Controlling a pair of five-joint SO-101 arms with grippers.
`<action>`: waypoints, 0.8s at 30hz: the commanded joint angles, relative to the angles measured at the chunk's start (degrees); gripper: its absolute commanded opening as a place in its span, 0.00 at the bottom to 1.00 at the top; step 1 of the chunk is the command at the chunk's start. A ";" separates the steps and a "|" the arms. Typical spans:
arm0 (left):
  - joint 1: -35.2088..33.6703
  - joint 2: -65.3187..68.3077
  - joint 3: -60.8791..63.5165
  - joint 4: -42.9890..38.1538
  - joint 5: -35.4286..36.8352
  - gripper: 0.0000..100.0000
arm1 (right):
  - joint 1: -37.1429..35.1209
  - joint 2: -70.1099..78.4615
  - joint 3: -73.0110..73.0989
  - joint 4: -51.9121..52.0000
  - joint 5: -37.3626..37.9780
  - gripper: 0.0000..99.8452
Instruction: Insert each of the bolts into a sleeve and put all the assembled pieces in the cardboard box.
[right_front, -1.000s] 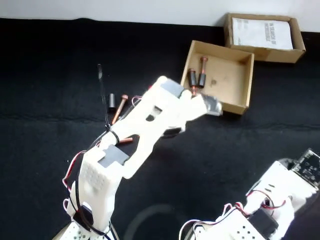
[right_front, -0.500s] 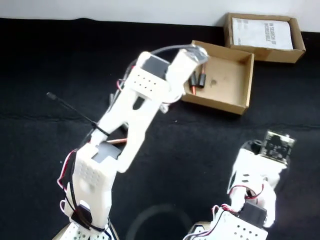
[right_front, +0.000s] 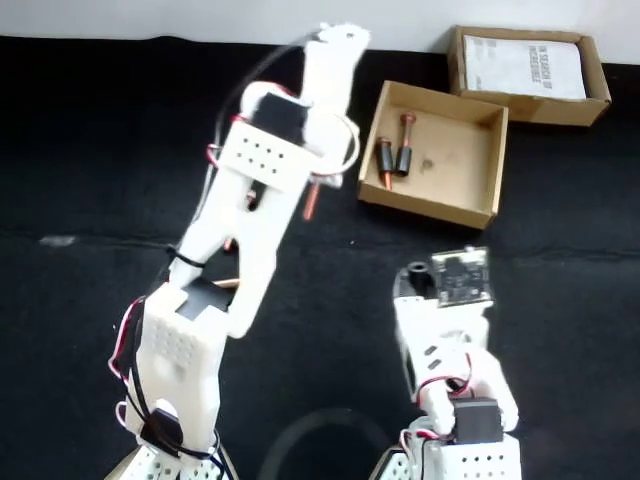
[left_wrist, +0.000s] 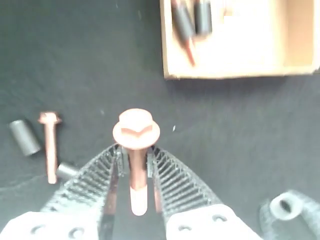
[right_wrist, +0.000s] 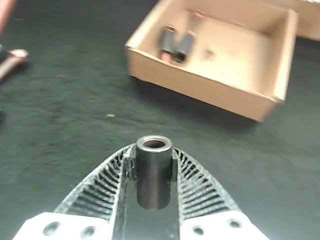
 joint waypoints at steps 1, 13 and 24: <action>-1.89 -0.66 -8.40 0.00 1.93 0.01 | -4.53 -0.31 2.95 -6.81 -0.18 0.01; -6.20 -0.66 -24.92 4.84 1.93 0.01 | -5.05 0.13 7.78 -26.77 -0.35 0.01; -6.29 -2.95 -35.21 5.01 2.02 0.01 | -12.79 -0.31 11.47 -35.47 -0.44 0.01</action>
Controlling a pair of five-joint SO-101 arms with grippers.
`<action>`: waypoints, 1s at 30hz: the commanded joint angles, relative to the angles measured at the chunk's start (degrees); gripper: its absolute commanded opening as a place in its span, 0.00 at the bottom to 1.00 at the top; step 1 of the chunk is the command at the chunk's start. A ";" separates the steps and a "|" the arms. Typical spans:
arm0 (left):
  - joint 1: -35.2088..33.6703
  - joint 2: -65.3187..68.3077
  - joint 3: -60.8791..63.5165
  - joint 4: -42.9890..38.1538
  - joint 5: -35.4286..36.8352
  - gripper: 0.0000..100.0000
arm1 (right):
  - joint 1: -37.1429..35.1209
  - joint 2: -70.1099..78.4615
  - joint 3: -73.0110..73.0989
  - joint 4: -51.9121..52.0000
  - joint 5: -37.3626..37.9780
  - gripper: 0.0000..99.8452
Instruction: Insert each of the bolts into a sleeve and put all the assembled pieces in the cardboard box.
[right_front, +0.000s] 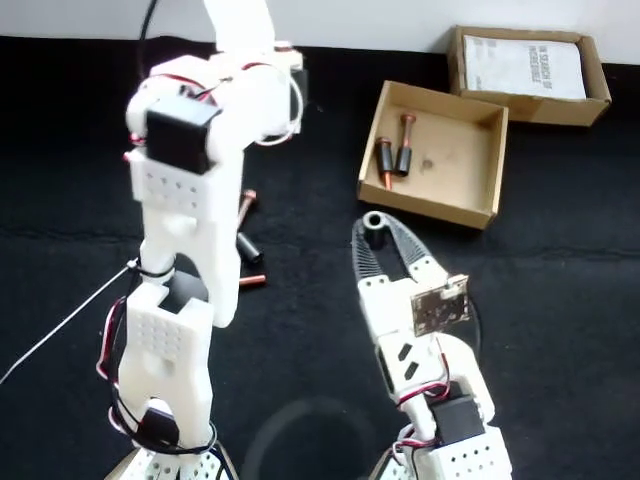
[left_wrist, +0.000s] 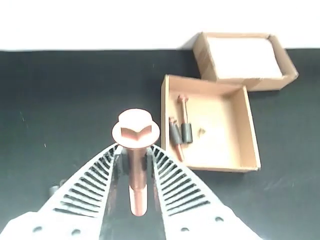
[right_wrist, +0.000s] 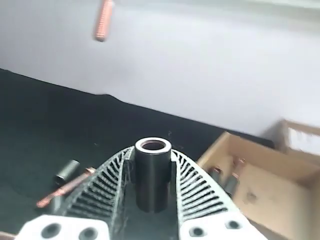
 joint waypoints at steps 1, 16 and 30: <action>-0.57 -4.00 -1.45 0.35 0.44 0.01 | -1.89 -0.40 5.49 -2.07 -0.44 0.01; -1.36 -35.82 13.58 0.44 -9.14 0.01 | -6.29 -0.40 5.58 -3.47 -5.63 0.01; -1.36 -72.04 56.22 -0.09 -9.32 0.01 | -6.37 -0.40 7.78 -3.47 -5.63 0.01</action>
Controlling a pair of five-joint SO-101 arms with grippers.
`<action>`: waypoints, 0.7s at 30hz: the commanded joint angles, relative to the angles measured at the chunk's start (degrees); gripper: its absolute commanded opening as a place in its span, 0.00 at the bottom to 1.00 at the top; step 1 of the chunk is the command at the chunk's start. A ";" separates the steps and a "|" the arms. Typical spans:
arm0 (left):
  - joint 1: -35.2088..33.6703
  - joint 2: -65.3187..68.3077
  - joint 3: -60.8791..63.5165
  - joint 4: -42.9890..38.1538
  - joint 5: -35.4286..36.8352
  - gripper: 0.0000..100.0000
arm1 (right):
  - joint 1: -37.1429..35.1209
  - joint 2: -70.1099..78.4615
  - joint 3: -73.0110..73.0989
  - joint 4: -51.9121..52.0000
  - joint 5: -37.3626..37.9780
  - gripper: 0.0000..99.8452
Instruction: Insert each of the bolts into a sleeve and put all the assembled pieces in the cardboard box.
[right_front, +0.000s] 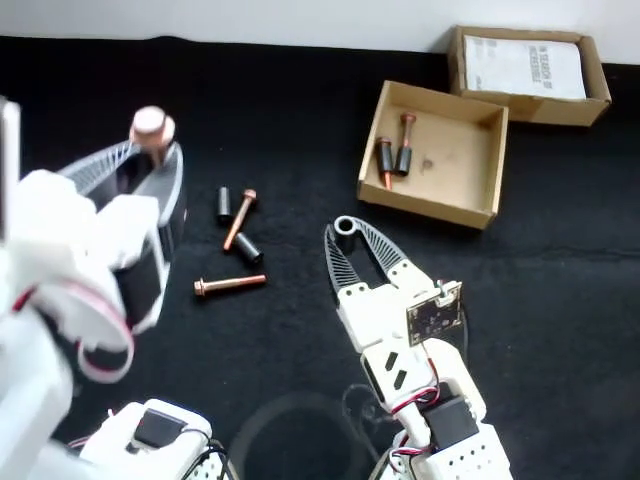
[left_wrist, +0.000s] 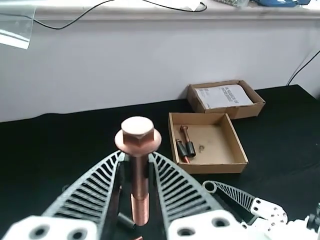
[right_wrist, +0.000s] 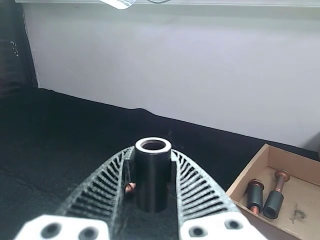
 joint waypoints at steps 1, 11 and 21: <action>-0.13 -5.23 7.87 -0.53 -0.26 0.01 | -0.40 -0.40 7.96 -1.36 -0.44 0.01; -0.40 -20.00 36.44 -6.59 -0.26 0.01 | -0.40 -0.40 8.13 -1.36 -0.44 0.01; -0.13 -33.63 71.34 -39.74 0.00 0.01 | -0.40 -0.40 8.13 -1.01 -0.44 0.01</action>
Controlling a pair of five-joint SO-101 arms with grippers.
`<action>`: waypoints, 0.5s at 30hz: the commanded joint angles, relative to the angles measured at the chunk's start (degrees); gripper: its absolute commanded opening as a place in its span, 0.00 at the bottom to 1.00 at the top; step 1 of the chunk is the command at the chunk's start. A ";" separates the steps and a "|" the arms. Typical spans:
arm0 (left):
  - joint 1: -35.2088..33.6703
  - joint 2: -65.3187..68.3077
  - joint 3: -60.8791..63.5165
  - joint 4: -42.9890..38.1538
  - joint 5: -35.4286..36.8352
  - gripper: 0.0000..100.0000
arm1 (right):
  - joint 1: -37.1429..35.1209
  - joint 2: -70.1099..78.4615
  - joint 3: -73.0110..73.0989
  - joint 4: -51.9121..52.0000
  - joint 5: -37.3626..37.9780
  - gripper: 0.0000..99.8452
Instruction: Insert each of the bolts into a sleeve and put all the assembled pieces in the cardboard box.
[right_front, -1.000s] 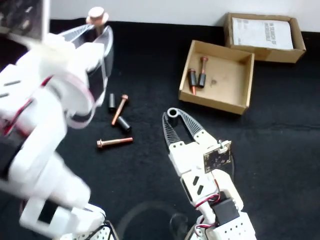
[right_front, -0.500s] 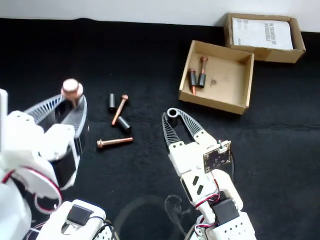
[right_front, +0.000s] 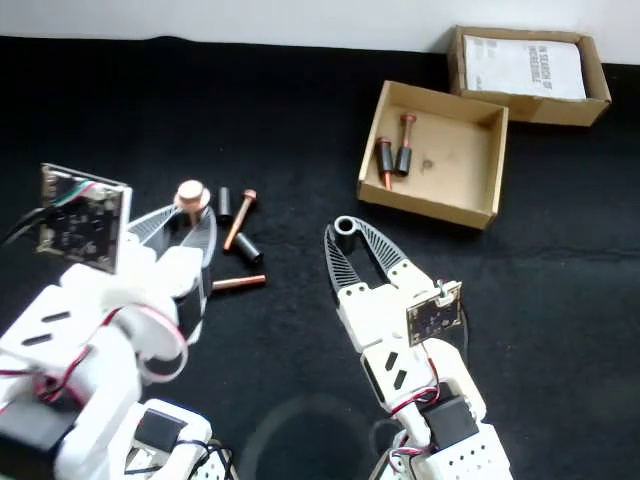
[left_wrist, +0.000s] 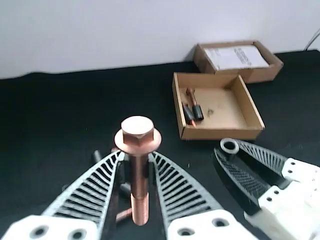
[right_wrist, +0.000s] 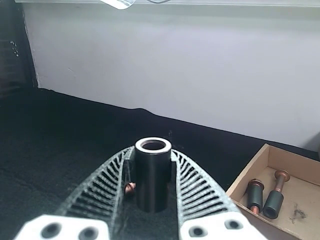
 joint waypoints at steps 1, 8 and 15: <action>-0.22 -4.00 9.89 -15.82 -0.09 0.01 | -0.40 -0.40 8.13 -1.01 -0.44 0.01; 0.66 -4.88 24.66 -43.16 0.00 0.01 | -0.40 -0.40 8.13 -1.01 -0.44 0.01; 12.18 -1.54 31.25 -53.54 0.09 0.01 | -0.40 -0.40 8.13 -1.01 -0.44 0.01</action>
